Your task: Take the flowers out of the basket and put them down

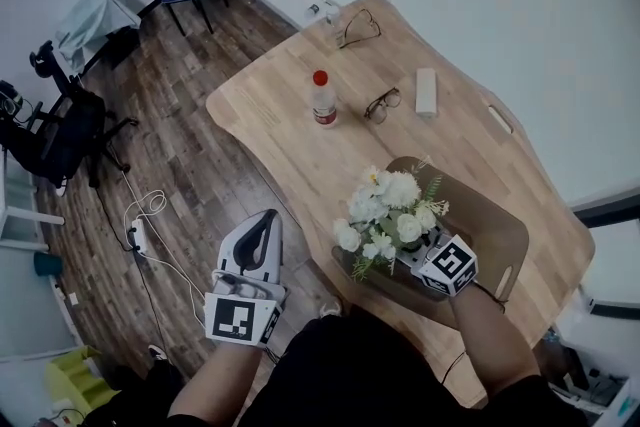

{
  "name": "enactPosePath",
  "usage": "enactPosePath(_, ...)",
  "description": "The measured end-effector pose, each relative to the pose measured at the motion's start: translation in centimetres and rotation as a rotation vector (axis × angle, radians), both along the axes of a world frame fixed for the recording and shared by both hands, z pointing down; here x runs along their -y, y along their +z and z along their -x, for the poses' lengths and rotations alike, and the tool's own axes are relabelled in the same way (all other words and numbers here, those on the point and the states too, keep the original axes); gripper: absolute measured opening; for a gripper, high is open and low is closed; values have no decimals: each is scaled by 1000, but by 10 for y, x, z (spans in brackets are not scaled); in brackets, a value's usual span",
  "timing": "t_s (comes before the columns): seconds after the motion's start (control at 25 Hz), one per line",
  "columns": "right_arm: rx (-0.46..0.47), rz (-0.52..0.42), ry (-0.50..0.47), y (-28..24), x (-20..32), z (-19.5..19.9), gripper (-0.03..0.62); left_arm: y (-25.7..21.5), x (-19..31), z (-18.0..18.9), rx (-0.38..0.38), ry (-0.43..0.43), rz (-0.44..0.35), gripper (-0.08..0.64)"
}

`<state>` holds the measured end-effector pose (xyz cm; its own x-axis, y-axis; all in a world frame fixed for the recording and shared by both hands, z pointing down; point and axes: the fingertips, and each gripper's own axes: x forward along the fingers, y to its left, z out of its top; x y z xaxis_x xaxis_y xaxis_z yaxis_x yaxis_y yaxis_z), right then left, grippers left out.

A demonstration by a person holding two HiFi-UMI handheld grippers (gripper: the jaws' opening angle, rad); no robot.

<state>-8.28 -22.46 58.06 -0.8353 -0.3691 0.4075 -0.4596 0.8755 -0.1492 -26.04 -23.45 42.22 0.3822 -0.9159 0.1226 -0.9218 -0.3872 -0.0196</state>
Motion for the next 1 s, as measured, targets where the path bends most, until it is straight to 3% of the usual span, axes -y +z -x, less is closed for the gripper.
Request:
enactPosePath(0.28,9,-22,12,-10,-1,-9,206,-8,-2,-5,7,9,-27,5)
enactPosePath(0.68,-2,-44,73,4,18,11,210,-13,-12,3,23,-7,-26,5)
enactPosePath(1.0,15,-10,49,10,31,30,221,-12,-20,12,21,-34,-19,5)
